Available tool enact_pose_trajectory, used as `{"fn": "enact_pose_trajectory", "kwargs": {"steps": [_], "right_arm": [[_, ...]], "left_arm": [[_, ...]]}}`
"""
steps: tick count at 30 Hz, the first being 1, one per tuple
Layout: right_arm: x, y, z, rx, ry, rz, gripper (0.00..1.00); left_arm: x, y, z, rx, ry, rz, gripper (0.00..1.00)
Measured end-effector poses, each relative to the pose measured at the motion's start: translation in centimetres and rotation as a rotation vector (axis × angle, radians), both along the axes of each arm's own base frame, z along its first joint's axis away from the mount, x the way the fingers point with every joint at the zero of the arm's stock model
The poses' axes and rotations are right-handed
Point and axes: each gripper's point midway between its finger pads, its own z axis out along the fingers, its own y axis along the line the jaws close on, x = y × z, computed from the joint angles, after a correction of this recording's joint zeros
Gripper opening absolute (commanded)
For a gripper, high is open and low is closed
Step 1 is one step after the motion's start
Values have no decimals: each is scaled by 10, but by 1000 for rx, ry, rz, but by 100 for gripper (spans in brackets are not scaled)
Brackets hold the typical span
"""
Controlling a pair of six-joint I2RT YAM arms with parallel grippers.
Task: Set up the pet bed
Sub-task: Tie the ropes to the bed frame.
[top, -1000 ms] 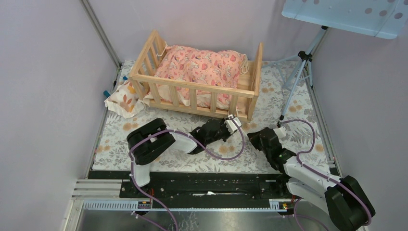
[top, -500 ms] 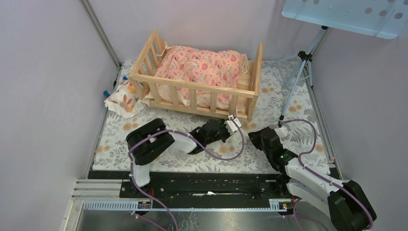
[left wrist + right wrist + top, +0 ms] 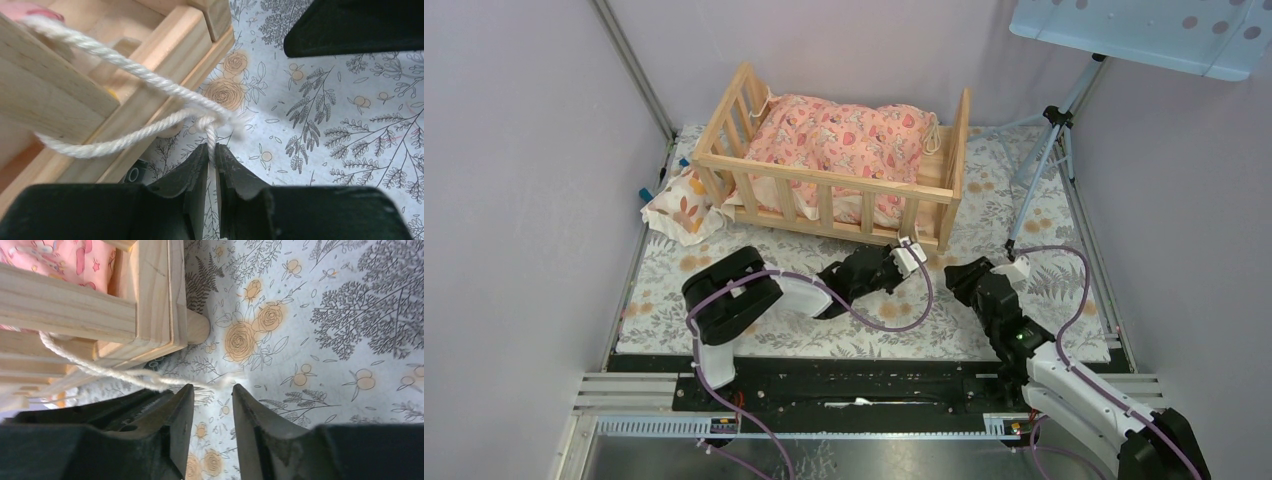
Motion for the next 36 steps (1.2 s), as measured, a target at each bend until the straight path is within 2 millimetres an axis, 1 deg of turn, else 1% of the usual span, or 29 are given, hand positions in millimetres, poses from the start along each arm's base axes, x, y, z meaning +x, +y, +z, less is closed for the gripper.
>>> {"fn": "enact_pose_trajectory", "kwargs": {"steps": [2,6,8,11,13,16,22,24,28,32,36], "right_arm": [[0,-1,-1,-55,-10,27,52],[-1,-2,-1,-171,-38,95,61],[0,-1,1,-221,-63,137,64],[3,7,9,-288,-138,223,65],[4,12,9,-326,-177,269,65],[5,16,1,-379,-191,322,64],[6,28,-24,-441,-155,428,64],[9,32,-27,-444,-157,443,64],[15,39,-27,-437,-184,458,64],[20,42,-28,-432,-200,453,60],[25,44,-32,-434,-202,445,59]], "left_arm": [[1,-1,6,-10,-8,2,18],[4,-4,17,-27,-20,4,18],[5,-6,21,-32,-24,4,18],[6,-7,22,-31,-26,3,18],[5,-6,20,-23,-22,3,18],[5,-5,17,-10,-18,3,18],[5,-4,21,-10,-26,3,17],[5,-4,22,-10,-27,2,17],[5,-4,21,-5,-27,2,17],[5,-4,21,-3,-30,0,17],[5,-4,21,-2,-31,0,17]]}}
